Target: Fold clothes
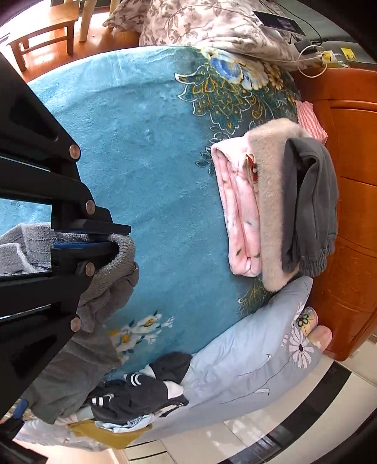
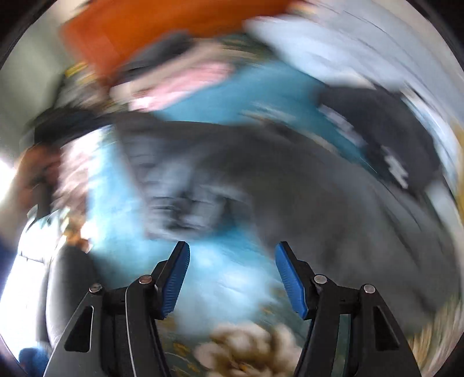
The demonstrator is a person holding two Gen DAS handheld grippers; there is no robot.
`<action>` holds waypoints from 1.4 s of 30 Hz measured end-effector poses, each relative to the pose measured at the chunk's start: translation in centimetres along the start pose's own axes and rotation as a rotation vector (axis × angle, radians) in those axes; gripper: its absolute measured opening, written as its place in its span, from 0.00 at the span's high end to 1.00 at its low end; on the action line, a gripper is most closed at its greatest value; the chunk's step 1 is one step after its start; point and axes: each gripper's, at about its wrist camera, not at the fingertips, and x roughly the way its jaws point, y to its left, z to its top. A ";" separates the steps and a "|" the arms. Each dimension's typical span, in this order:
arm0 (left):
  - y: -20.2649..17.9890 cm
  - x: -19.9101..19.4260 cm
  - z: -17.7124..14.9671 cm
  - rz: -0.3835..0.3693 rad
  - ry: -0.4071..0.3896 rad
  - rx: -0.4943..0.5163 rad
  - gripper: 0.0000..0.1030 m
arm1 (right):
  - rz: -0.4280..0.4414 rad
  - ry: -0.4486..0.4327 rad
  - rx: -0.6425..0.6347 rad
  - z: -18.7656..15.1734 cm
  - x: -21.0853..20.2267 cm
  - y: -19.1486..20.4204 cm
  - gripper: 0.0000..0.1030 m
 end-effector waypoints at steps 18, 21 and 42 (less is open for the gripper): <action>-0.5 1.4 -0.6 0.012 0.097 0.020 0.92 | -0.202 0.008 0.236 -1.2 1.0 -11.7 0.39; -0.2 1.7 -0.8 -0.003 0.138 0.003 0.51 | -0.181 0.010 0.372 -3.3 1.3 -13.0 0.39; 2.5 7.4 -17.9 -0.244 0.438 -0.628 0.30 | -0.073 -0.038 0.893 -12.8 -0.2 -20.7 0.39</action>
